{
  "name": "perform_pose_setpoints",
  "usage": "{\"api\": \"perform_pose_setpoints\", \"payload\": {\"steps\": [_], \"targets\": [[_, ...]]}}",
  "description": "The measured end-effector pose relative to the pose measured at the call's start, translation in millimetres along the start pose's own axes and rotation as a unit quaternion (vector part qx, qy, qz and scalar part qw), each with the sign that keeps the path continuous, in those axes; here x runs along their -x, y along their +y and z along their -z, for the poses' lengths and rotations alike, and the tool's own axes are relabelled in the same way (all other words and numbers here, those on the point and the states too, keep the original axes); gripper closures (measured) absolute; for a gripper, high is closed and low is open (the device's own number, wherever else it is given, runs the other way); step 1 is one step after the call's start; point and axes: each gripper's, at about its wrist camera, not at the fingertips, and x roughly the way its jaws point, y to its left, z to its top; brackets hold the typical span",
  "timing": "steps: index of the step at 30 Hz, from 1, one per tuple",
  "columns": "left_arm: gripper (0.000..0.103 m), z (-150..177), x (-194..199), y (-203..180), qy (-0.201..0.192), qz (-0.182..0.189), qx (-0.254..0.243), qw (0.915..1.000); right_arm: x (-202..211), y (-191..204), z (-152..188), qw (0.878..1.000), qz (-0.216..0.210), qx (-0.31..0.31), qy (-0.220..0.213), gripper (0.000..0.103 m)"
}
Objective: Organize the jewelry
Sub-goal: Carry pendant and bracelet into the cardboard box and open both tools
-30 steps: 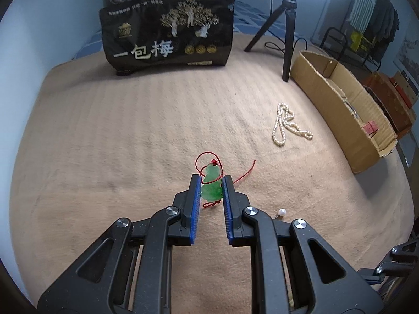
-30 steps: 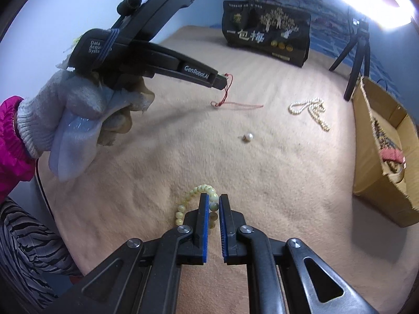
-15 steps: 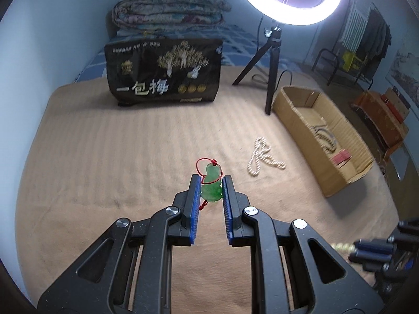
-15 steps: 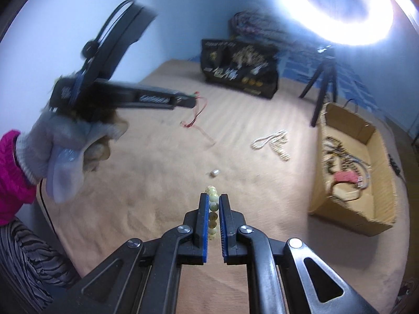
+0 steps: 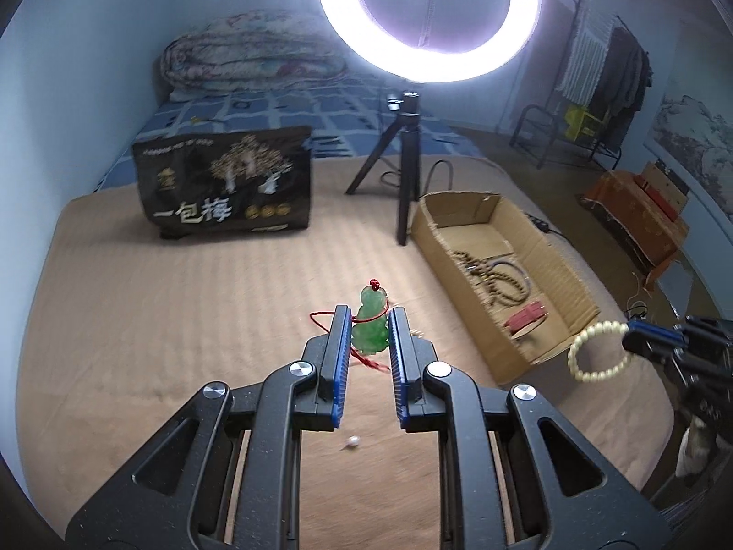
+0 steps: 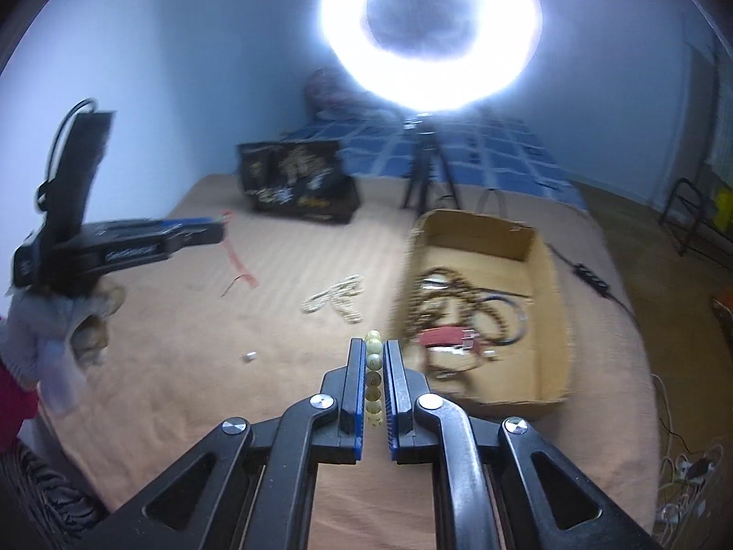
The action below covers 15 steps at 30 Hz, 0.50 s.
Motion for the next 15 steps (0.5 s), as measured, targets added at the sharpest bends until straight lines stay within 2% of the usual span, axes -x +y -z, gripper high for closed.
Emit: {"api": "perform_pose_setpoints", "payload": {"steps": [7, 15], "targets": [[0.088, -10, -13, -39, -0.004, 0.02, -0.023, 0.9995, 1, -50, -4, 0.999, 0.029, -0.042, -0.003, 0.098], [0.088, -19, -39, -80, -0.001, 0.043, -0.041, 0.9982, -1, -81, -4, 0.997, 0.042, -0.067, -0.003, 0.098]]}}
